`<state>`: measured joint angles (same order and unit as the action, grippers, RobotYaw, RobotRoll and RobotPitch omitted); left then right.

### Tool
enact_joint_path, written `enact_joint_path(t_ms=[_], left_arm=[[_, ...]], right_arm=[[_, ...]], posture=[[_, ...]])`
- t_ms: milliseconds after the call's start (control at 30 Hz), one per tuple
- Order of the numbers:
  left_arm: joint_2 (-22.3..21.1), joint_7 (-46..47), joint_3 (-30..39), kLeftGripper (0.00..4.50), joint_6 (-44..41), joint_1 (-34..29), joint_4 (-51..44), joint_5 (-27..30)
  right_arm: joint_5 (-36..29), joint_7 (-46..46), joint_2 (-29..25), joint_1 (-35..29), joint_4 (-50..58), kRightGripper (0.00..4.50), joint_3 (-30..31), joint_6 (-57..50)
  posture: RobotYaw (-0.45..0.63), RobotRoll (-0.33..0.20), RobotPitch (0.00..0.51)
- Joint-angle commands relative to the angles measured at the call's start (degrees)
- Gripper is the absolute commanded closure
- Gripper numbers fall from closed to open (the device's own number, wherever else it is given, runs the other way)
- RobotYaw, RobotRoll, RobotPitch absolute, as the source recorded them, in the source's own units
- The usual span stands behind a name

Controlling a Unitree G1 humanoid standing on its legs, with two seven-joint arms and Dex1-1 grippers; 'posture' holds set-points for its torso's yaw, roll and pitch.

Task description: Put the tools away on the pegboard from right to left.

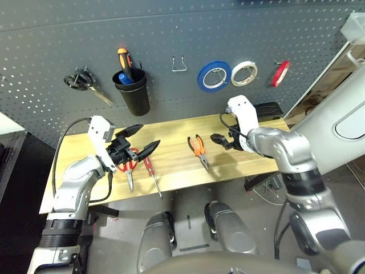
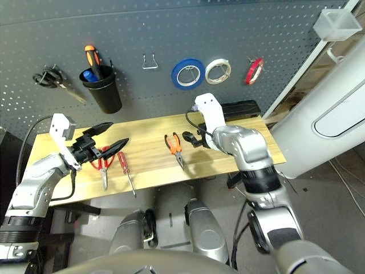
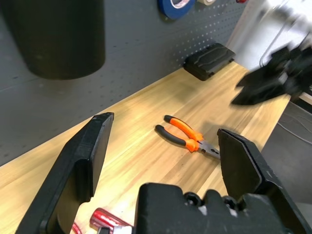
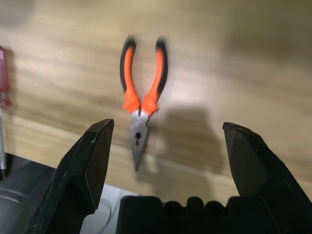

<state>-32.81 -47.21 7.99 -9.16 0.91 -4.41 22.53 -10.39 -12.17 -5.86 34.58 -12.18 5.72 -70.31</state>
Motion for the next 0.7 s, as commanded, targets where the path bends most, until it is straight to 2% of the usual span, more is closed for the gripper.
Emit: enact_joint_path(t_ms=[33, 367, 700], left_arm=[[-0.5, 0.5, 0.2, 0.0, -1.7, -2.1, -3.4, 0.4], [-0.6, 1.9, 1.9, 0.0, -3.9, -8.6, -9.7, 0.9], [0.1, 3.4, 2.3, 0.0, -5.5, -11.9, -13.9, 1.7]], right_arm=[[1.5, 1.5, 2.3, 3.1, -7.9, 0.04, 0.1, 2.7], [4.2, 1.6, 6.8, 8.5, -25.1, 0.04, 1.1, 12.0], [7.1, 2.1, 8.9, 9.8, -32.4, 0.04, 1.2, 16.4]], posture=[[-0.04, 0.0, 0.198], [0.02, 0.0, 0.22], [0.05, 0.0, 0.241]])
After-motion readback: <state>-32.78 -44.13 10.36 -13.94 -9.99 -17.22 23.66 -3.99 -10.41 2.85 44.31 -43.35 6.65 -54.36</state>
